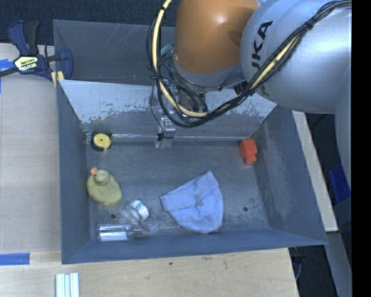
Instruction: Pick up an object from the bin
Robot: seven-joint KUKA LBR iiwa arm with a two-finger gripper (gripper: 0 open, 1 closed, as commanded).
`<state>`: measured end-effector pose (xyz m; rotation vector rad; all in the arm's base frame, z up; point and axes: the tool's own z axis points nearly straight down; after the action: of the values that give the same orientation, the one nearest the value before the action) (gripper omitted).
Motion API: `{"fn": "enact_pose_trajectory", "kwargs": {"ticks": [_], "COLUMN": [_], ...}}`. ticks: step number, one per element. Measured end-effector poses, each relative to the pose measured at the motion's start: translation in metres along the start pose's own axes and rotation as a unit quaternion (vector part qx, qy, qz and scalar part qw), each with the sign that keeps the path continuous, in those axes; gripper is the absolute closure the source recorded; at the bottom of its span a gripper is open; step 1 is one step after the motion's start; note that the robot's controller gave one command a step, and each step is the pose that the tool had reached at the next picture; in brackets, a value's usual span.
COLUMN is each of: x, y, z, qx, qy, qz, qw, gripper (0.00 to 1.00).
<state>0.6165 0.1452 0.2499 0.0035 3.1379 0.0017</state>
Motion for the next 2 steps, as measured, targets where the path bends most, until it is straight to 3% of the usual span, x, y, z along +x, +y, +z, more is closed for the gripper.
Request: {"fn": "enact_pose_trajectory", "kwargs": {"ticks": [1, 2], "x": [0.000, 0.024], "y": [0.000, 0.005], "z": [0.000, 0.086], "qx": [0.000, 0.000], "qy": [0.0000, 0.0001], "qz": [0.000, -0.045], "qw": [1.0000, 0.9990], "gripper": [0.00, 0.00]}}
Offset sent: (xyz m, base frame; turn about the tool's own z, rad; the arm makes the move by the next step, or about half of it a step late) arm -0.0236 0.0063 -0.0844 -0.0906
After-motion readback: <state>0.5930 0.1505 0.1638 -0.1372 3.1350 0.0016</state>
